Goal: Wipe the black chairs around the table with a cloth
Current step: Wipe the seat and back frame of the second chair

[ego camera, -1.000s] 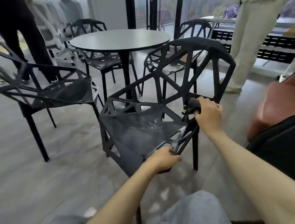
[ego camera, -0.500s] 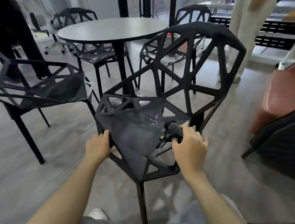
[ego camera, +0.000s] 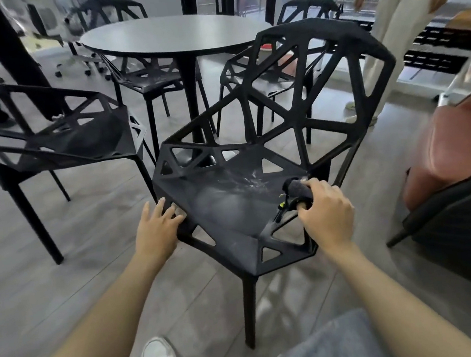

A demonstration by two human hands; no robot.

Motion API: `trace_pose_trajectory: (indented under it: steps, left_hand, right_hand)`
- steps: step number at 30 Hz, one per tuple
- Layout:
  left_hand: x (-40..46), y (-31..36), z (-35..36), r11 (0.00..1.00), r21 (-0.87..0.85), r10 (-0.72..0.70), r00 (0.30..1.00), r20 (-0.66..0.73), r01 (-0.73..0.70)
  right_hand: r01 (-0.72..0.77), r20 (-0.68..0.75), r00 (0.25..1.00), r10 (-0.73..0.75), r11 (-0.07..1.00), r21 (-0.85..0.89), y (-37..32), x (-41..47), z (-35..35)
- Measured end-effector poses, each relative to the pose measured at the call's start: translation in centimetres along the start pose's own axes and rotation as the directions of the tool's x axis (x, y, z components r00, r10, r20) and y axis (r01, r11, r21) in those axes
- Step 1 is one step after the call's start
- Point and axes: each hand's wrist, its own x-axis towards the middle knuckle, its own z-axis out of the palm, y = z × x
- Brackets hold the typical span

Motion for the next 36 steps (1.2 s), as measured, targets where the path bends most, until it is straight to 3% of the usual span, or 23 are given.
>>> trace_pose_trajectory:
  steps: [8,12,16,23,28,32,36]
  left_hand:
    - [0.1,1.0,1.1,0.981,-0.071,0.175,0.984,-0.043,-0.178]
    - [-1.8,3.3,-1.0,0.957,-0.019,0.290,0.957,-0.027,-0.290]
    - [-4.3,6.6,-3.1,0.968,0.001,0.249,0.968,0.039,-0.249]
    - [-7.5,8.1,-5.1,0.986,0.006,0.159,0.946,0.283,-0.167]
    - [-8.4,7.3,-6.0,0.988,-0.124,0.147,0.795,0.588,-0.091]
    - [-10.1,7.3,-6.1,0.986,-0.127,0.167,0.713,0.681,-0.110]
    - [-10.0,7.6,-7.1,0.983,-0.140,0.180,0.717,0.674,-0.116]
  right_hand:
    - [0.063,0.022,0.998,-0.063,0.998,0.005,4.2,2.5,0.2]
    - [0.114,0.059,0.992,-0.112,0.993,-0.022,7.2,3.5,-0.8]
    - [0.152,0.104,0.983,-0.151,0.988,-0.004,9.1,3.5,-2.6]
    - [0.187,0.157,0.968,-0.196,0.980,0.073,8.9,3.3,-3.1]
    - [0.270,0.209,0.934,-0.291,0.955,0.121,7.4,4.1,-2.0]
    - [0.375,0.184,0.899,-0.398,0.915,0.150,6.0,5.1,-0.4]
    - [0.368,0.171,0.910,-0.378,0.926,0.087,4.8,7.1,1.8]
